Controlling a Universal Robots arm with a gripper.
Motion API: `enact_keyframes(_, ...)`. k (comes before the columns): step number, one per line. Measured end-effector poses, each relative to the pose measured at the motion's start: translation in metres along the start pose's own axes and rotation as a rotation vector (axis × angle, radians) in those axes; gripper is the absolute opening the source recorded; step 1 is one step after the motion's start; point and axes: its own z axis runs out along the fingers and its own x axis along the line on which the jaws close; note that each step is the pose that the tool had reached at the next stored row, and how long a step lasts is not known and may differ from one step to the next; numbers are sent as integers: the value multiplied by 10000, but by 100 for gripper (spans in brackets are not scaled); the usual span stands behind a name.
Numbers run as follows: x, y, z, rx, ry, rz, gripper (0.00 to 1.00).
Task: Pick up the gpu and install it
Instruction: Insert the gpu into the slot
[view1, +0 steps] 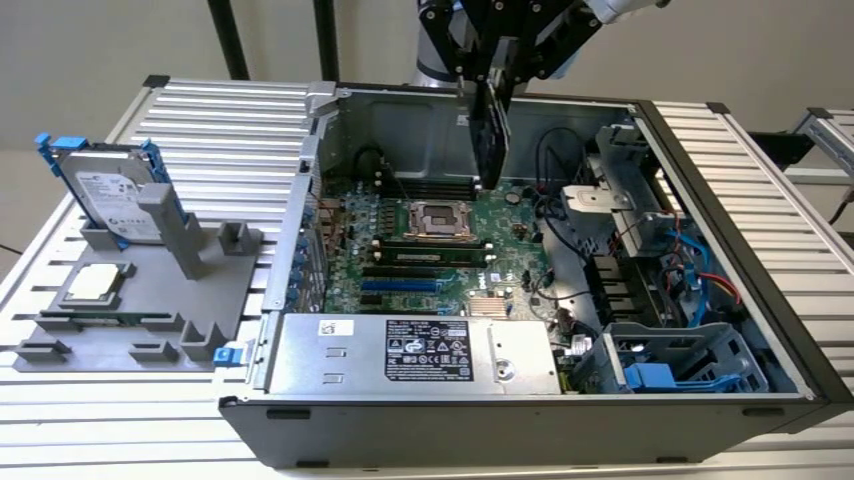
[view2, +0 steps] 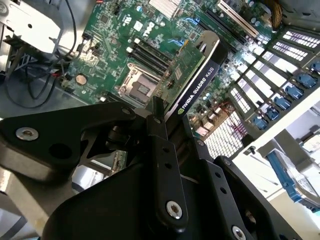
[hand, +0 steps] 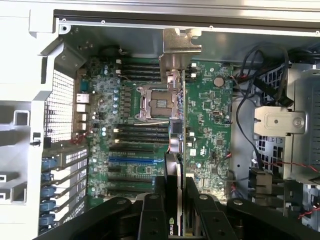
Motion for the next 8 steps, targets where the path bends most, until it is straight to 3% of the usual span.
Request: enact_keyframes(8, 0, 0, -1, -7, 42, -575, 0)
